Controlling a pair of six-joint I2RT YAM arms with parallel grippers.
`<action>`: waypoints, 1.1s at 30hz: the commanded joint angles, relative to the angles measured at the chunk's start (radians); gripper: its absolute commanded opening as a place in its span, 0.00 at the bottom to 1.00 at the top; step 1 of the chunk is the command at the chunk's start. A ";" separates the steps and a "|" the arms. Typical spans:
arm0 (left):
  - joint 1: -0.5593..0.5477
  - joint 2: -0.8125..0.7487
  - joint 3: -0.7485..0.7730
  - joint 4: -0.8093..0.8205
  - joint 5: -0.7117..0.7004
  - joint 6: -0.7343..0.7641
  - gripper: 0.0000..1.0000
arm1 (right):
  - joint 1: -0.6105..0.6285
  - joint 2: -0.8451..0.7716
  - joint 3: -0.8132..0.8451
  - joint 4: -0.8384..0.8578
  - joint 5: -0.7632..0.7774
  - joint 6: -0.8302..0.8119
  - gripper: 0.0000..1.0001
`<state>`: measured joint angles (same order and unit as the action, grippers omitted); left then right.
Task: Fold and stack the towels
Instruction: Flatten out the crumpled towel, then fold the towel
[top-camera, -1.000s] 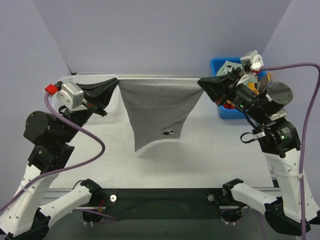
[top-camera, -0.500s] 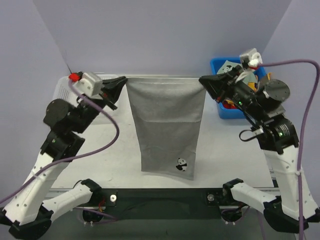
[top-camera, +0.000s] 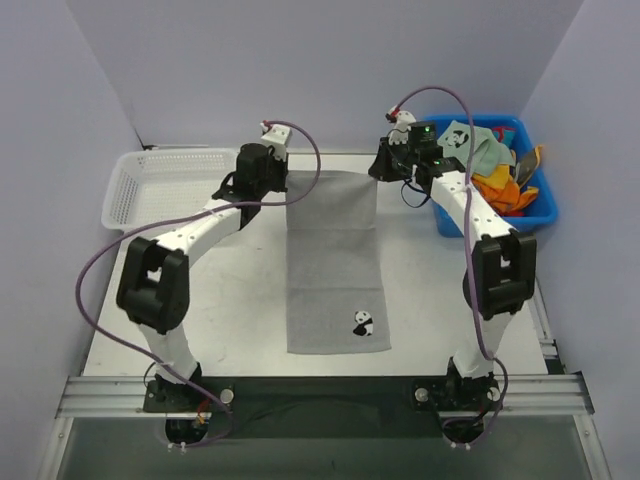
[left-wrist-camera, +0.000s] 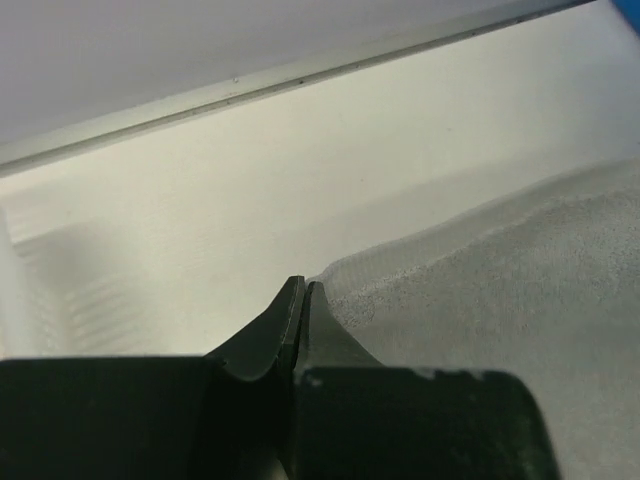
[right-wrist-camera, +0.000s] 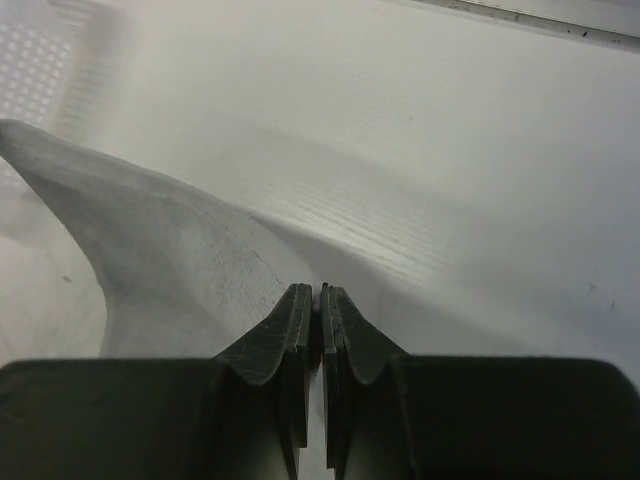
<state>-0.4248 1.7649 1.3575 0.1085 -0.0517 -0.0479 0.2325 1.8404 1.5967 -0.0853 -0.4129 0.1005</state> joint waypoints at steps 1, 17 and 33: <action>0.037 0.115 0.147 0.143 0.007 -0.041 0.00 | -0.031 0.081 0.112 0.128 -0.038 -0.053 0.00; 0.080 0.154 0.067 0.195 0.182 -0.135 0.00 | -0.076 0.145 -0.045 0.216 -0.162 -0.101 0.01; 0.018 -0.274 -0.336 -0.065 0.231 -0.294 0.00 | -0.016 -0.273 -0.480 0.125 -0.121 -0.002 0.01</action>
<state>-0.3820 1.5677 1.0595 0.1299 0.1726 -0.2882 0.1963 1.6218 1.1599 0.0830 -0.5686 0.0666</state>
